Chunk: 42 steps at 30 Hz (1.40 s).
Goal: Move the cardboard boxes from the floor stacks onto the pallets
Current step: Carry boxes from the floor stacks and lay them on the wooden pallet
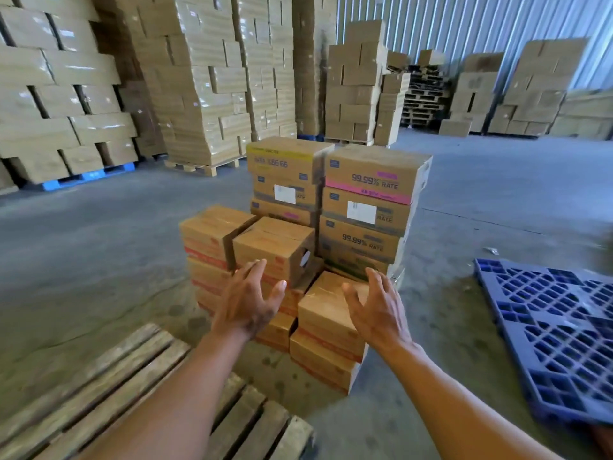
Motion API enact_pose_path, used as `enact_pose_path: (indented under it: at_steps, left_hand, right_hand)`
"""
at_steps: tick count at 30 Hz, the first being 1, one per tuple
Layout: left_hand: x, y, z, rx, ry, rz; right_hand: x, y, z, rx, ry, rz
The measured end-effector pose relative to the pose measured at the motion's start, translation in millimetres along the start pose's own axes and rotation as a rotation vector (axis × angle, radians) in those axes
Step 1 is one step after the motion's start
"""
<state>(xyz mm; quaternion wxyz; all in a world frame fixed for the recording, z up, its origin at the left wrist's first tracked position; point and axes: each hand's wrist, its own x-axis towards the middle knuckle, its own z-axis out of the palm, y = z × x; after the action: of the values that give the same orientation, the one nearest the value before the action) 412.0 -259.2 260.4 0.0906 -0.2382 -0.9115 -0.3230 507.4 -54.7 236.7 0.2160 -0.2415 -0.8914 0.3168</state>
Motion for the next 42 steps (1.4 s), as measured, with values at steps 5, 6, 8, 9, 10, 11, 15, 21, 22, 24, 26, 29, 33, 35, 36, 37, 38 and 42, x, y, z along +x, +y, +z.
enact_pose_path:
  at_steps: [5,6,8,9,10,11,15,21,22,24,26,29,33,35,36,37,38,42]
  left_hand:
    - [64,-26,81,-0.009,-0.119,0.005]
    - [78,-34,97,-0.008,-0.141,0.01]
    - [108,-52,132,-0.013,-0.187,0.017]
    - [124,-62,151,-0.01,-0.212,0.017]
    - [137,-72,168,-0.002,-0.242,0.022]
    - [148,-83,185,0.004,-0.279,0.034]
    - [188,-123,251,0.013,-0.394,0.055]
    - [230,-181,345,0.006,-0.513,-0.016]
    - [238,-200,374,0.002,-0.522,-0.05]
    - [252,-217,402,0.002,-0.511,-0.084]
    - [263,-239,436,0.016,-0.515,-0.112]
    - [285,-276,503,0.048,-0.52,-0.152]
    - [298,-320,582,-0.032,-0.489,-0.224]
    - [301,-334,609,-0.081,-0.434,-0.277]
    - [304,-341,620,-0.099,-0.385,-0.303]
    - [307,-346,628,-0.12,-0.337,-0.332]
    - [313,-352,636,-0.148,-0.305,-0.361]
    - [327,-361,654,-0.307,-0.338,-0.46]
  right_hand:
    - [52,51,41,-0.052,-0.043,0.09]
    - [64,61,52,-0.053,-0.05,0.114]
    - [90,81,78,-0.058,-0.063,0.167]
    - [104,93,92,-0.065,-0.069,0.204]
    - [115,103,105,-0.074,-0.08,0.242]
    - [125,113,118,-0.077,-0.092,0.277]
    - [160,155,171,-0.098,-0.151,0.392]
    - [199,225,252,-0.085,-0.23,0.544]
    - [209,249,278,-0.081,-0.243,0.574]
    - [223,275,303,-0.086,-0.223,0.62]
    - [235,303,331,-0.087,-0.188,0.666]
    - [255,358,380,-0.11,-0.147,0.739]
    - [266,420,426,-0.064,-0.111,0.826]
    - [269,442,441,-0.018,-0.084,0.874]
    - [271,450,447,0.002,-0.065,0.894]
    - [272,457,452,0.028,-0.043,0.907]
    - [272,462,456,0.054,-0.019,0.914]
    - [272,471,463,0.148,0.04,0.909]
